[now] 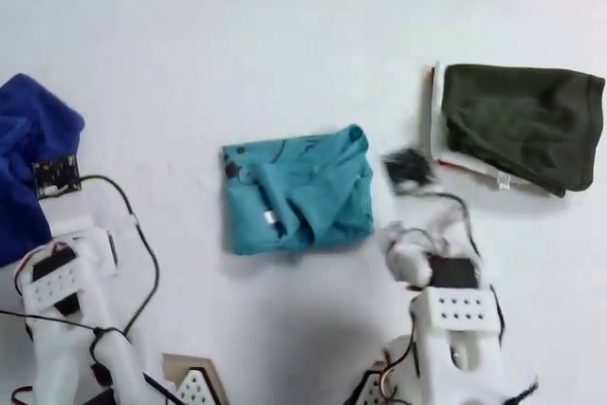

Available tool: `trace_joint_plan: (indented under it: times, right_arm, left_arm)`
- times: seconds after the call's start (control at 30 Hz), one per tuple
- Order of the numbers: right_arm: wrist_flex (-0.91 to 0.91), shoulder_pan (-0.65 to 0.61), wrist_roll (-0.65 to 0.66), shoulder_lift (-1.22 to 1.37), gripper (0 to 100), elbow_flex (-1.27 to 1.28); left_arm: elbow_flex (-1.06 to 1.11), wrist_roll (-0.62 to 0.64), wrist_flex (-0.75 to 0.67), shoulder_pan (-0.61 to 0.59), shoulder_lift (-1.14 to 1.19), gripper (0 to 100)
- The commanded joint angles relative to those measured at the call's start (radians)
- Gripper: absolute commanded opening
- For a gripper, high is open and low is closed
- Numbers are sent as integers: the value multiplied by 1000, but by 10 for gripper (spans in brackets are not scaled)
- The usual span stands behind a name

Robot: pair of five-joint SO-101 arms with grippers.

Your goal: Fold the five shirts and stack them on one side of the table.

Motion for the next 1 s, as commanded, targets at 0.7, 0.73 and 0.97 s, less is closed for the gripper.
trace_joint_plan:
  times: [0.7, 0.73, 0.97]
  right_arm:
    - [464, -487, -278, 1182, 234, -1367]
    - [490, -499, -278, 1224, 228, -1419]
    - [579, -558, -278, 1426, 130, -1692]
  left_arm:
    - [42, 8, -141, 25, -18, 28]
    - [42, 8, -141, 25, -18, 28]
    - [42, 8, -141, 25, -18, 28]
